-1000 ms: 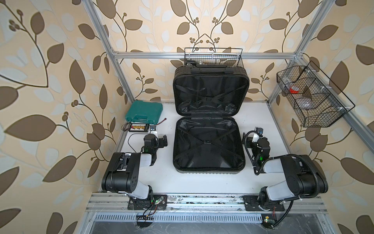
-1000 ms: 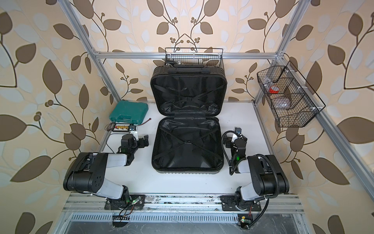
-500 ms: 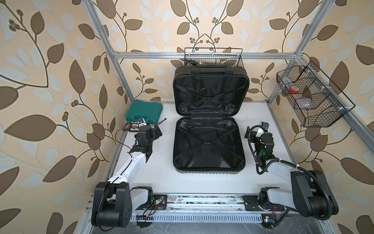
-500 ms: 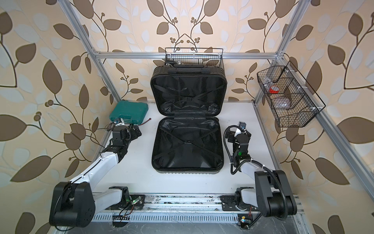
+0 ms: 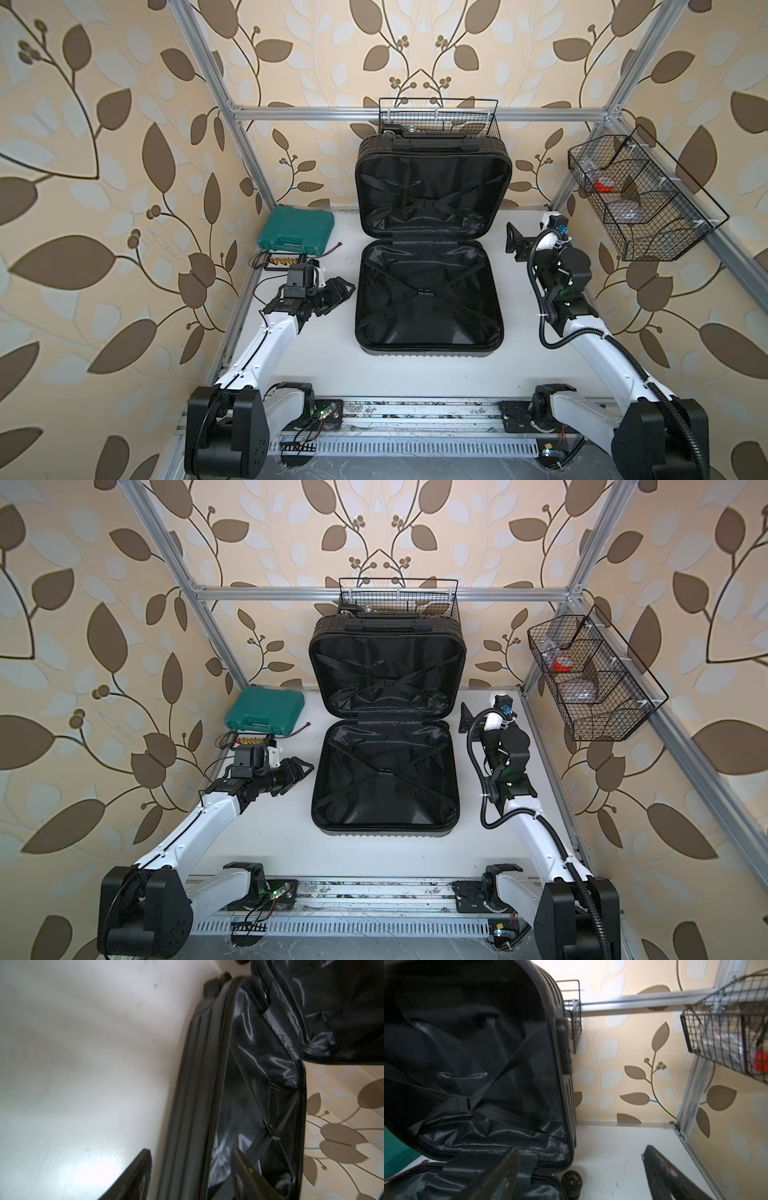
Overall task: Close the suitcase zippers
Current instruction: Close the suitcase at the center of the board.
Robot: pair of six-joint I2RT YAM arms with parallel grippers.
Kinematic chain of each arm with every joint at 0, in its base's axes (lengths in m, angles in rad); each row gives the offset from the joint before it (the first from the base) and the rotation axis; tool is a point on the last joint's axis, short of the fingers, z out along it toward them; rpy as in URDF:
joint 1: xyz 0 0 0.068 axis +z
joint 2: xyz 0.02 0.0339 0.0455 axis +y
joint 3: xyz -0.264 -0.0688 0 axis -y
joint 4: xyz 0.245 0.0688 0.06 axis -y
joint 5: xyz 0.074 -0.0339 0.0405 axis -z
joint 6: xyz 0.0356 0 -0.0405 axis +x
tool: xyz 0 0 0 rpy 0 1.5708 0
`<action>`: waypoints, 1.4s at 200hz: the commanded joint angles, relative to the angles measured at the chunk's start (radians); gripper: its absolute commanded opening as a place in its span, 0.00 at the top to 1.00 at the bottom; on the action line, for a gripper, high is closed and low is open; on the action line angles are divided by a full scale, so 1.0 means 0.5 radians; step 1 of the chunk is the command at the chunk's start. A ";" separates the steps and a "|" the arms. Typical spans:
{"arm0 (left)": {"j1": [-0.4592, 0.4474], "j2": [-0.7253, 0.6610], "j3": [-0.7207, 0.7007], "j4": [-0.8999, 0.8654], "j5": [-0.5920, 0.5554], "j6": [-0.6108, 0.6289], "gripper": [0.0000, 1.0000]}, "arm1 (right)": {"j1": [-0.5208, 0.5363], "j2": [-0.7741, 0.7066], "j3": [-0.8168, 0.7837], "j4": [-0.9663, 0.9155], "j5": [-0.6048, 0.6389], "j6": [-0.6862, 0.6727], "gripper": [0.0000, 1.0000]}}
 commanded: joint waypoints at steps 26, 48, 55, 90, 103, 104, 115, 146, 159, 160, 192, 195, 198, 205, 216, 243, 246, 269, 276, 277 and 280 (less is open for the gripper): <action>-0.024 0.149 0.107 -0.017 0.353 0.011 0.52 | 0.007 0.225 0.393 -0.164 -0.191 -0.059 0.16; -0.025 0.194 0.108 0.011 0.370 0.006 0.58 | 0.008 0.326 0.561 -0.206 -0.224 -0.102 0.21; -0.027 0.203 0.114 0.011 0.368 0.012 0.61 | 0.008 0.361 0.609 -0.221 -0.227 -0.107 0.22; -0.025 0.257 0.131 0.028 0.359 0.007 0.71 | 0.007 0.514 0.806 -0.273 -0.200 -0.129 0.27; -0.026 0.279 0.135 0.036 0.367 0.007 0.74 | 0.008 0.562 0.857 -0.286 -0.219 -0.135 0.29; -0.025 0.282 0.137 0.037 0.367 0.007 0.74 | 0.006 0.564 0.860 -0.286 -0.219 -0.136 0.29; -0.026 0.300 0.145 0.039 0.370 0.007 0.77 | 0.008 0.601 0.898 -0.293 -0.215 -0.141 0.31; -0.028 0.341 0.171 0.047 0.374 0.007 0.83 | 0.008 0.702 1.024 -0.356 -0.174 -0.144 0.36; -0.028 0.355 0.181 0.052 0.370 0.007 0.85 | 0.008 0.736 1.065 -0.374 -0.173 -0.141 0.41; -0.028 0.356 0.182 0.053 0.370 0.007 0.85 | 0.008 0.739 1.065 -0.375 -0.169 -0.141 0.41; -0.035 0.399 0.208 0.050 0.361 0.010 0.86 | 0.006 0.800 1.124 -0.403 -0.150 -0.141 0.51; -0.036 0.402 0.210 0.050 0.361 0.012 0.86 | 0.006 0.805 1.127 -0.403 -0.151 -0.141 0.52; -0.034 0.403 0.213 0.050 0.361 0.013 0.86 | 0.007 0.807 1.129 -0.405 -0.154 -0.141 0.53; -0.037 0.409 0.216 0.049 0.359 0.016 0.86 | 0.007 0.812 1.132 -0.404 -0.166 -0.141 0.57; -0.039 0.415 0.221 0.047 0.357 0.018 0.86 | 0.007 0.817 1.139 -0.406 -0.183 -0.141 0.61; -0.046 0.411 0.243 0.017 0.345 0.041 0.88 | 0.005 0.832 1.147 -0.414 -0.215 -0.138 0.68; -0.046 0.407 0.245 0.012 0.346 0.047 0.88 | 0.007 0.837 1.148 -0.417 -0.216 -0.138 0.69; -0.058 0.387 0.256 -0.005 0.308 0.074 0.87 | 0.006 0.840 1.152 -0.416 -0.230 -0.138 0.82; -0.066 0.394 0.256 -0.006 0.298 0.074 0.87 | 0.007 0.837 1.152 -0.416 -0.239 -0.138 0.86; -0.067 0.395 0.258 -0.006 0.297 0.074 0.88 | 0.006 0.837 1.152 -0.415 -0.240 -0.136 0.86; -0.070 0.400 0.255 -0.005 0.292 0.073 0.88 | 0.007 0.837 1.154 -0.416 -0.246 -0.135 0.88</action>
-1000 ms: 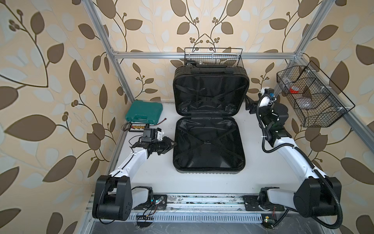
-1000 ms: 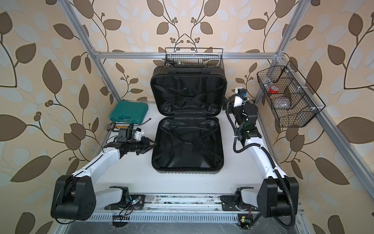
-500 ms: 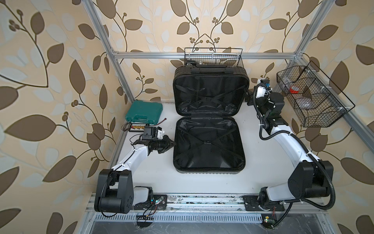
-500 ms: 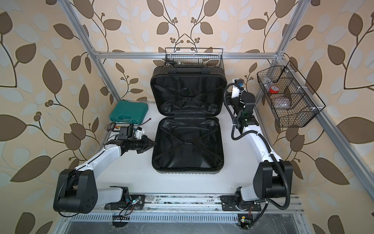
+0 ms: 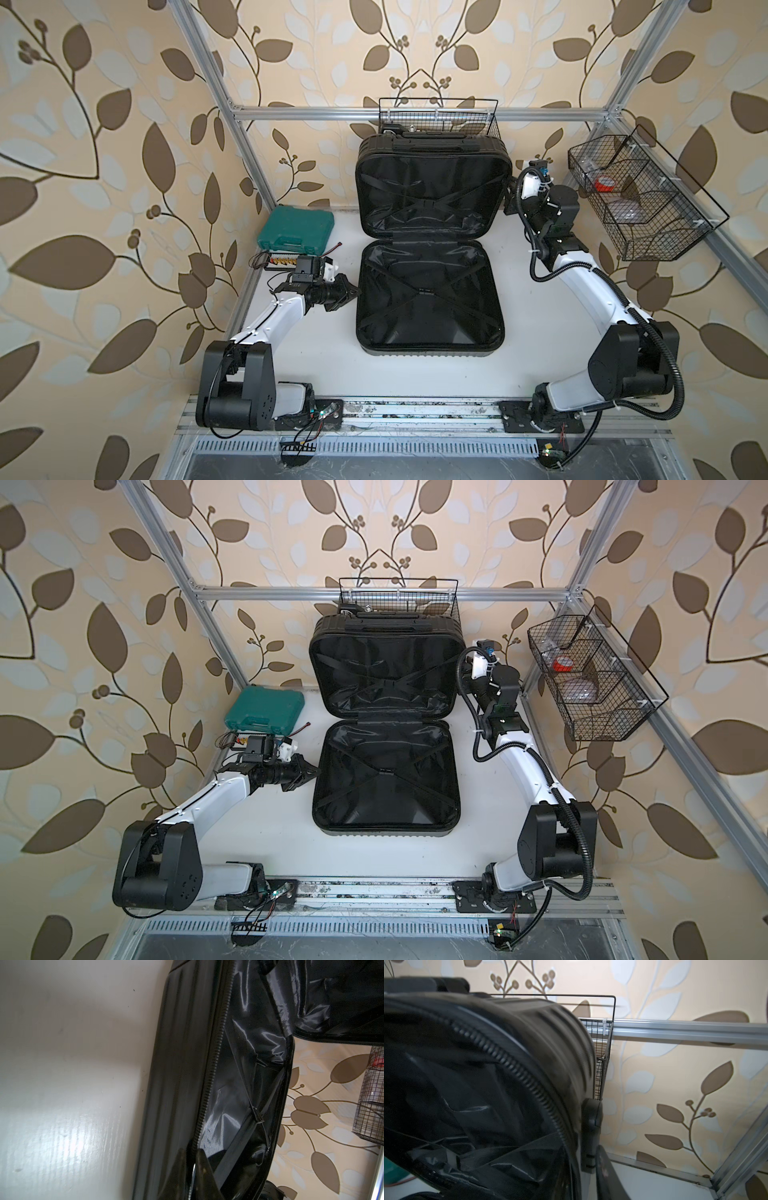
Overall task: Close the suitcase zippers
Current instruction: Close the suitcase at the center of the board.
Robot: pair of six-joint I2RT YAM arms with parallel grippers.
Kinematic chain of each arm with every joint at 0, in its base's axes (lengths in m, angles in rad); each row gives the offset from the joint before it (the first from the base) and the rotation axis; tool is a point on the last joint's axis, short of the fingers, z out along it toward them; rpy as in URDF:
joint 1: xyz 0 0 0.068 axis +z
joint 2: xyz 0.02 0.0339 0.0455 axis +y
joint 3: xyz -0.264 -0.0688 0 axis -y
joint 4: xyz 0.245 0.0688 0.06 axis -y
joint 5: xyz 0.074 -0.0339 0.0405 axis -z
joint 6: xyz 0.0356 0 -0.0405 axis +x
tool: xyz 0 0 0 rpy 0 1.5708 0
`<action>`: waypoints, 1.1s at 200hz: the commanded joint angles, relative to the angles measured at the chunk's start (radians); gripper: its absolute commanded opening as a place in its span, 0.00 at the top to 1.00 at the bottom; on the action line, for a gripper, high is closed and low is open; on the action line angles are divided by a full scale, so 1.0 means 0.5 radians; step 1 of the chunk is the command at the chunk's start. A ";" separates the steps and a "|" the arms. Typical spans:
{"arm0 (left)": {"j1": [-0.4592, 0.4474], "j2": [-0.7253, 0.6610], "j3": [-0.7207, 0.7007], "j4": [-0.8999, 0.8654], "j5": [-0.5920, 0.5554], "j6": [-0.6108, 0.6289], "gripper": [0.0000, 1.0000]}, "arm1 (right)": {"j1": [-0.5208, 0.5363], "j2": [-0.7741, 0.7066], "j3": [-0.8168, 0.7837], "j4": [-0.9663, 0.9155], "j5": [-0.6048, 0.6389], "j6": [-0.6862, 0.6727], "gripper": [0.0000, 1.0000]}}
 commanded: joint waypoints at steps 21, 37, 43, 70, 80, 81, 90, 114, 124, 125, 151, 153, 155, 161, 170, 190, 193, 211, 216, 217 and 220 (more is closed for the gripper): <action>-0.070 0.036 0.075 0.001 -0.039 0.036 0.99 | -0.009 0.002 0.065 -0.020 -0.076 0.007 0.98; -0.088 0.033 0.062 0.063 -0.082 -0.026 1.00 | -0.011 -0.047 0.024 -0.011 -0.142 0.023 1.00; -0.095 0.031 0.055 0.093 -0.095 -0.056 1.00 | -0.010 -0.069 0.001 -0.008 -0.161 0.029 1.00; -0.126 0.035 0.049 0.213 -0.176 -0.176 1.00 | -0.009 -0.190 -0.121 0.014 -0.244 0.064 1.00; -0.132 0.042 0.054 0.259 -0.209 -0.219 1.00 | -0.010 -0.248 -0.172 0.015 -0.273 0.080 1.00; -0.132 0.044 0.055 0.263 -0.213 -0.222 1.00 | -0.011 -0.251 -0.179 0.016 -0.277 0.081 1.00; -0.132 0.050 0.058 0.307 -0.241 -0.253 1.00 | -0.010 -0.313 -0.239 0.015 -0.299 0.095 1.00; -0.132 0.077 0.094 0.397 -0.289 -0.306 1.00 | -0.008 -0.492 -0.428 0.020 -0.351 0.130 1.00; -0.132 0.088 0.101 0.443 -0.296 -0.327 1.00 | -0.005 -0.571 -0.509 0.010 -0.353 0.137 1.00; -0.132 0.090 0.102 0.447 -0.296 -0.329 1.00 | -0.005 -0.579 -0.517 0.007 -0.353 0.138 1.00; -0.133 0.138 0.136 0.509 -0.324 -0.326 1.00 | -0.003 -0.788 -0.710 -0.063 -0.380 0.187 1.00; -0.134 0.143 0.140 0.512 -0.326 -0.324 1.00 | -0.002 -0.801 -0.726 -0.068 -0.385 0.192 1.00; -0.133 0.149 0.144 0.513 -0.327 -0.319 1.00 | -0.005 -0.819 -0.739 -0.075 -0.389 0.196 1.00; -0.133 0.165 0.159 0.511 -0.327 -0.311 1.00 | -0.005 -0.868 -0.785 -0.096 -0.397 0.204 1.00; -0.133 0.192 0.182 0.507 -0.321 -0.300 1.00 | -0.003 -0.941 -0.853 -0.134 -0.399 0.213 1.00; -0.132 0.234 0.225 0.492 -0.317 -0.264 1.00 | -0.002 -1.116 -1.002 -0.234 -0.385 0.248 1.00; -0.133 0.235 0.231 0.491 -0.320 -0.255 1.00 | -0.002 -1.146 -1.029 -0.245 -0.383 0.255 1.00; -0.132 0.294 0.279 0.473 -0.285 -0.170 1.00 | 0.004 -1.314 -1.191 -0.284 -0.358 0.297 0.84; -0.134 0.312 0.300 0.451 -0.277 -0.143 1.00 | 0.003 -1.362 -1.230 -0.301 -0.348 0.309 0.80; -0.133 0.315 0.303 0.445 -0.276 -0.138 1.00 | 0.004 -1.373 -1.237 -0.308 -0.346 0.311 0.80; -0.132 0.327 0.318 0.426 -0.275 -0.121 1.00 | 0.003 -1.397 -1.255 -0.322 -0.343 0.314 0.78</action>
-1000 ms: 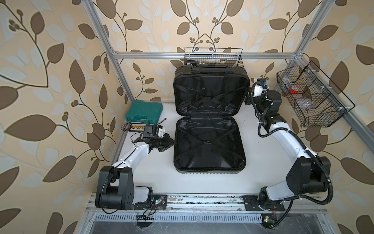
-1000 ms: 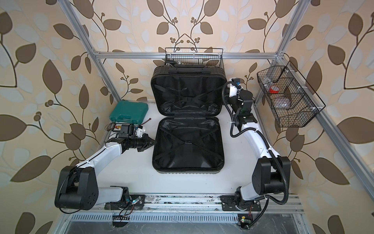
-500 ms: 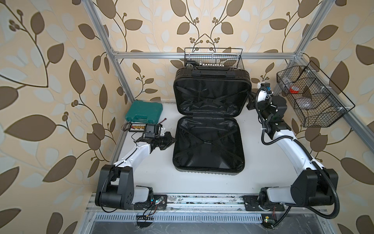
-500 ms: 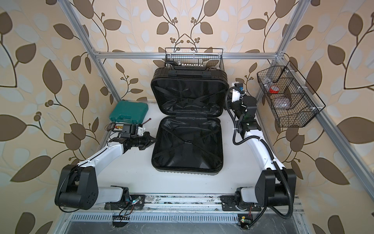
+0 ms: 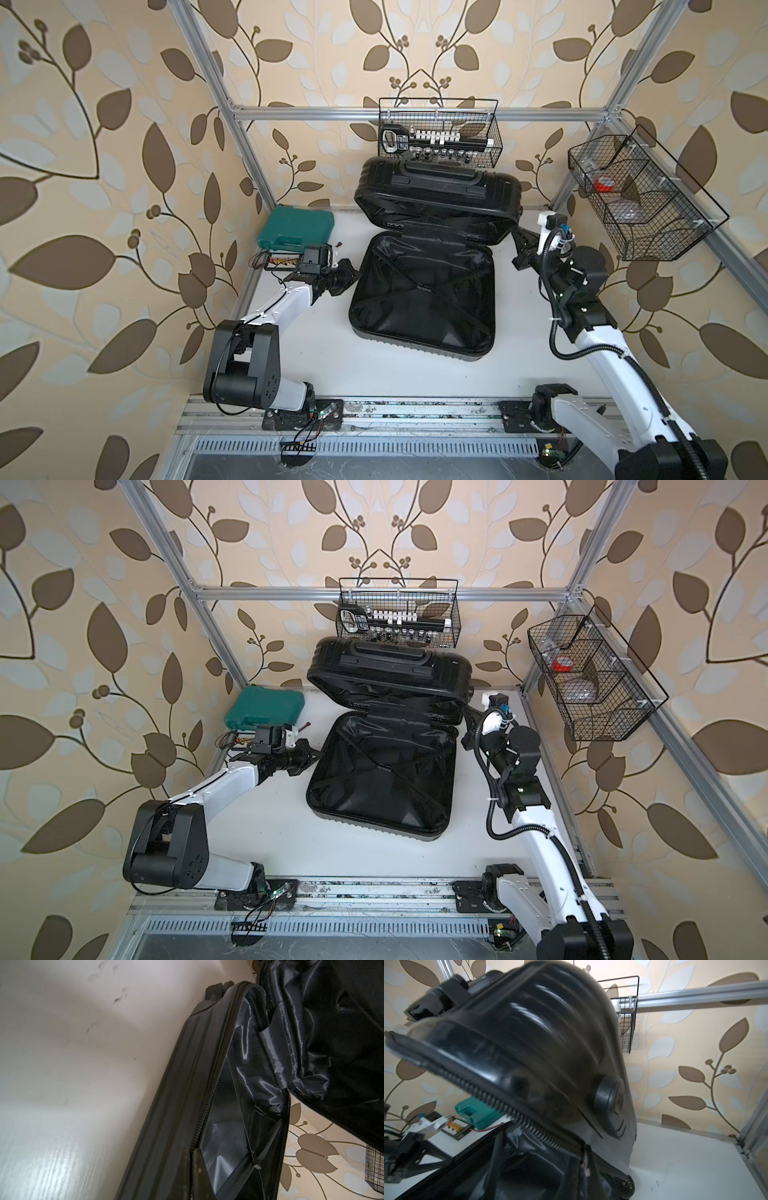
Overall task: Close the suitcase zippers
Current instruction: Close the suitcase at the center of the board.
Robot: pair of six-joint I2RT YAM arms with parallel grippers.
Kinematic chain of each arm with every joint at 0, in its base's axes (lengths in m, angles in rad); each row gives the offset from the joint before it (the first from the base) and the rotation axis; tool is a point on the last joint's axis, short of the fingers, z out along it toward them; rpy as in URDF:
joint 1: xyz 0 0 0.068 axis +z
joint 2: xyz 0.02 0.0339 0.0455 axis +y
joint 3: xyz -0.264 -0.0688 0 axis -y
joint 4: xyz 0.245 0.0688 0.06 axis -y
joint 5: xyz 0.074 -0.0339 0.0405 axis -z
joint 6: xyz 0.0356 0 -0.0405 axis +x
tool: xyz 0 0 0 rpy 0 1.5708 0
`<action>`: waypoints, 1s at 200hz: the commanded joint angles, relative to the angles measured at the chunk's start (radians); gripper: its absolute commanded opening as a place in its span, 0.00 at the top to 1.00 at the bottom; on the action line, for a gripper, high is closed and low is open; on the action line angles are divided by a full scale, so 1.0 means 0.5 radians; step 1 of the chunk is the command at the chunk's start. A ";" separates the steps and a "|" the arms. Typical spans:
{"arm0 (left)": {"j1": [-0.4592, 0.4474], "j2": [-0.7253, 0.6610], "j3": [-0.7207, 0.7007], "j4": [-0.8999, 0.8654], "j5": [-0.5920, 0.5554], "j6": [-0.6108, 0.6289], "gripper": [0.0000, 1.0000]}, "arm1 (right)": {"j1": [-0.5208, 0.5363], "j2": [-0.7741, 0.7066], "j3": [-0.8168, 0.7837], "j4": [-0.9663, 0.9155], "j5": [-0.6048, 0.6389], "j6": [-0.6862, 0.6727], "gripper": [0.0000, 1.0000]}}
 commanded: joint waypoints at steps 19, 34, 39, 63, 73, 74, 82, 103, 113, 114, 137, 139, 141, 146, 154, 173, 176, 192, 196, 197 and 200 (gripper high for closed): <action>-0.039 0.128 0.190 -0.017 0.049 0.212 1.00 | 0.011 -0.308 -0.271 -0.264 0.001 0.131 0.67; -0.039 0.155 0.220 -0.043 0.043 0.248 1.00 | 0.010 -0.405 -0.344 -0.317 0.018 0.168 0.60; -0.039 0.166 0.229 -0.052 0.038 0.261 1.00 | 0.010 -0.433 -0.366 -0.335 0.021 0.189 0.57; -0.037 0.204 0.285 -0.109 -0.010 0.322 1.00 | 0.012 -0.567 -0.447 -0.456 0.029 0.261 0.40; -0.036 0.218 0.312 -0.133 -0.030 0.344 1.00 | 0.010 -0.626 -0.476 -0.496 0.035 0.276 0.34; -0.036 0.219 0.315 -0.135 -0.030 0.347 1.00 | 0.011 -0.632 -0.478 -0.505 0.037 0.277 0.33; -0.036 0.233 0.336 -0.155 -0.041 0.367 1.00 | 0.009 -0.684 -0.492 -0.550 0.053 0.284 0.30; -0.030 0.264 0.395 -0.201 -0.070 0.405 1.00 | 0.009 -0.827 -0.516 -0.677 0.120 0.300 0.30; -0.028 0.282 0.420 -0.229 -0.102 0.418 1.00 | 0.011 -0.891 -0.522 -0.731 0.161 0.321 0.30; -0.029 0.285 0.424 -0.234 -0.105 0.419 1.00 | 0.010 -0.898 -0.523 -0.736 0.166 0.326 0.30; -0.024 0.318 0.498 -0.313 -0.179 0.447 1.00 | 0.011 -1.035 -0.548 -0.823 0.265 0.381 0.29; -0.024 0.318 0.507 -0.322 -0.187 0.450 1.00 | 0.011 -1.045 -0.548 -0.832 0.272 0.385 0.29; -0.024 0.318 0.512 -0.328 -0.193 0.453 1.00 | 0.011 -1.056 -0.545 -0.841 0.280 0.386 0.29; -0.025 0.318 0.531 -0.344 -0.211 0.461 1.00 | 0.011 -1.084 -0.541 -0.867 0.306 0.393 0.29; -0.024 0.315 0.560 -0.378 -0.239 0.475 1.00 | 0.011 -1.122 -0.528 -0.923 0.380 0.415 0.28; -0.024 0.293 0.627 -0.466 -0.303 0.508 0.99 | 0.011 -1.197 -0.485 -1.056 0.615 0.474 0.24; -0.024 0.291 0.643 -0.487 -0.317 0.512 0.92 | 0.011 -1.202 -0.484 -1.060 0.636 0.472 0.23; -0.024 0.267 0.706 -0.592 -0.405 0.527 0.58 | 0.010 -1.187 -0.486 -1.056 0.677 0.472 0.22; -0.024 0.259 0.719 -0.616 -0.429 0.533 0.55 | 0.011 -1.173 -0.483 -1.058 0.679 0.472 0.22; -0.024 0.256 0.722 -0.622 -0.434 0.535 0.54 | 0.011 -1.169 -0.484 -1.057 0.681 0.472 0.22; -0.024 0.250 0.733 -0.642 -0.449 0.542 0.52 | 0.010 -1.156 -0.484 -1.055 0.680 0.476 0.22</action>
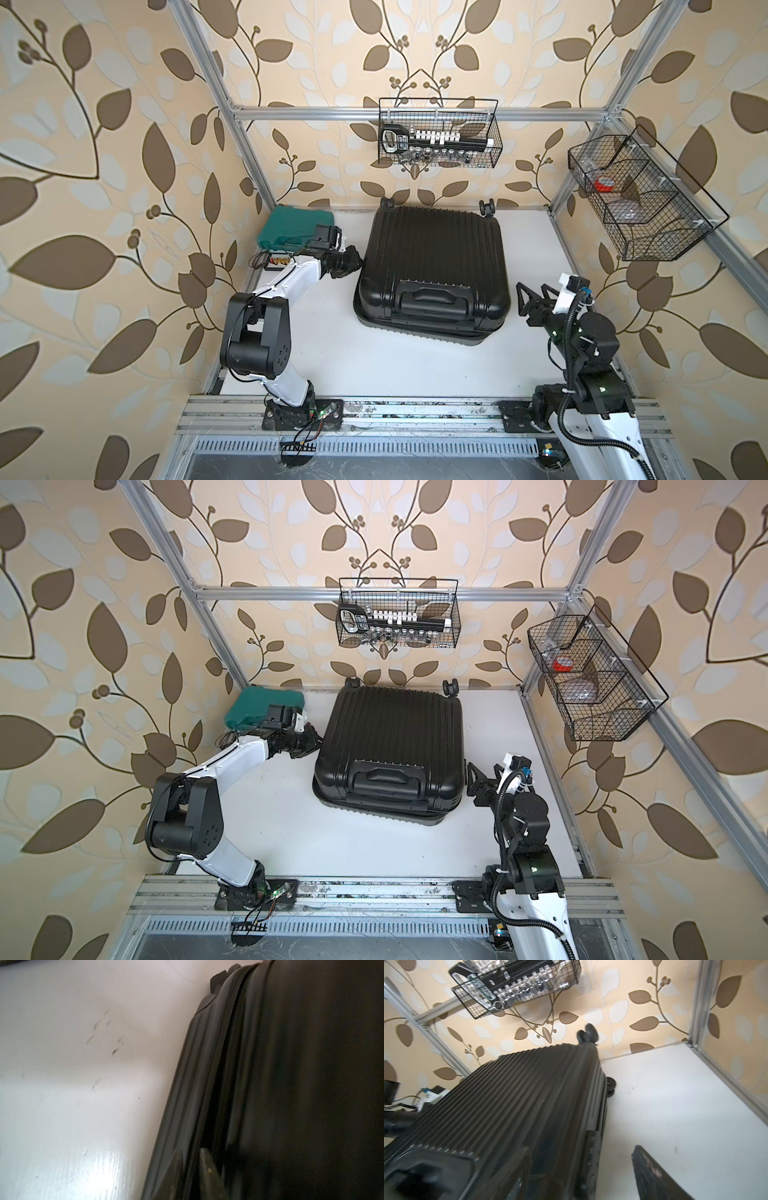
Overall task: Close the suitcase zippers
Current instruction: Close the suitcase at the center of the board, then adjust the suitcase at the center of the board.
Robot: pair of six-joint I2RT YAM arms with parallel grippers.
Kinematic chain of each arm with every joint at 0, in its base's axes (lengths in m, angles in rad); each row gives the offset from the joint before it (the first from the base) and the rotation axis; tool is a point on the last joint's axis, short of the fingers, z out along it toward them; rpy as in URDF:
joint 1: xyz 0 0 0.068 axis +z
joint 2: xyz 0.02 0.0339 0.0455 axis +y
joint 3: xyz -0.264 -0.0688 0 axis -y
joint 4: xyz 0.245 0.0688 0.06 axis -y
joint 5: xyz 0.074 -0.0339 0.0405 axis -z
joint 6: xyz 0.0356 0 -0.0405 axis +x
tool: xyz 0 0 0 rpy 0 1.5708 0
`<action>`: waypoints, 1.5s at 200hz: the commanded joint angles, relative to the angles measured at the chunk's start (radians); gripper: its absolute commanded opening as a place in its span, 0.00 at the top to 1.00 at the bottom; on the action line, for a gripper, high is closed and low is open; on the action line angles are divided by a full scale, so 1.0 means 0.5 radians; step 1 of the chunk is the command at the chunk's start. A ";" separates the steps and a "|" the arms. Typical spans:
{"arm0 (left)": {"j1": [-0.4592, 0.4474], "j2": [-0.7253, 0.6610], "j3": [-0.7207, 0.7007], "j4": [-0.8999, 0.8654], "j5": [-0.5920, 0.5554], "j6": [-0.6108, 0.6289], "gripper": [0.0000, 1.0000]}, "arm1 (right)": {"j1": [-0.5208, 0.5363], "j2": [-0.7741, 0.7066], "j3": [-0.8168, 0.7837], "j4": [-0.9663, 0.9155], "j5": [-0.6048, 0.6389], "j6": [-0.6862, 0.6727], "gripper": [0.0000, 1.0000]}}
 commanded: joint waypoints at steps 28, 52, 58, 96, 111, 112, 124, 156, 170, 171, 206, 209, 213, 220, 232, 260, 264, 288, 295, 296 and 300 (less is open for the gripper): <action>0.022 -0.194 0.245 -0.379 -0.416 0.074 0.32 | 0.003 0.182 0.023 -0.087 0.263 0.099 0.22; 0.022 -0.328 0.290 -0.511 -0.530 0.073 0.20 | 0.004 0.385 0.009 -0.022 0.187 0.076 0.22; 0.020 -0.412 0.287 -0.523 -0.517 0.069 0.19 | 0.002 0.430 0.009 -0.002 0.121 0.067 0.22; -0.241 -0.634 0.306 -0.761 -1.097 -0.117 0.15 | 0.004 0.607 -0.041 0.176 -0.212 0.059 0.24; -0.340 -0.643 0.425 -1.037 -1.317 -0.271 0.14 | 0.003 0.646 -0.066 0.233 -0.300 0.057 0.23; -0.345 -0.644 0.434 -1.059 -1.332 -0.279 0.14 | 0.004 0.647 -0.065 0.237 -0.307 0.058 0.24; -0.423 -0.630 0.555 -1.300 -1.454 -0.376 0.14 | 0.009 0.686 -0.080 0.282 -0.387 0.071 0.24; -0.595 -0.741 0.592 -1.399 -1.394 -0.378 0.11 | 0.072 0.784 -0.113 0.404 -0.470 0.096 0.24; -0.631 -0.846 0.512 -1.316 -1.337 -0.459 0.07 | 0.187 0.820 -0.108 0.433 -0.388 0.079 0.24; -0.634 -0.854 0.508 -1.311 -1.332 -0.467 0.06 | 0.198 0.822 -0.108 0.434 -0.379 0.080 0.24; -0.680 -0.927 0.477 -1.333 -1.125 -0.738 0.01 | 0.605 0.924 -0.080 0.533 -0.035 0.026 0.24; -0.685 -0.925 0.480 -1.344 -1.112 -0.762 0.01 | 0.638 0.937 -0.076 0.544 -0.005 0.020 0.24; -0.691 -0.918 0.483 -1.361 -1.093 -0.772 0.01 | 0.681 0.957 -0.073 0.558 0.034 0.013 0.24; -0.704 -0.905 0.488 -1.394 -1.077 -0.859 0.01 | 0.757 0.993 -0.065 0.582 0.099 0.008 0.24; -0.736 -0.878 0.503 -1.473 -1.098 -0.958 0.01 | 0.878 1.069 -0.048 0.634 0.191 0.003 0.24; -0.774 -0.882 0.456 -1.552 -1.094 -1.139 0.02 | 1.125 1.256 0.001 0.754 0.386 -0.003 0.24; -0.775 -0.886 0.439 -1.553 -1.086 -1.167 0.02 | 1.152 1.281 0.012 0.769 0.408 -0.004 0.24; -0.778 -0.889 0.354 -1.517 -0.995 -1.267 0.06 | 1.287 1.399 0.062 0.852 0.513 -0.022 0.24; -0.778 -0.876 0.338 -1.510 -0.977 -1.286 0.07 | 1.295 1.425 0.074 0.869 0.538 -0.028 0.24; -0.778 -0.875 0.337 -1.510 -0.976 -1.290 0.07 | 1.317 1.429 0.077 0.870 0.541 -0.031 0.24; -0.776 -0.865 0.333 -1.512 -0.976 -1.300 0.08 | 1.349 1.445 0.084 0.878 0.555 -0.033 0.24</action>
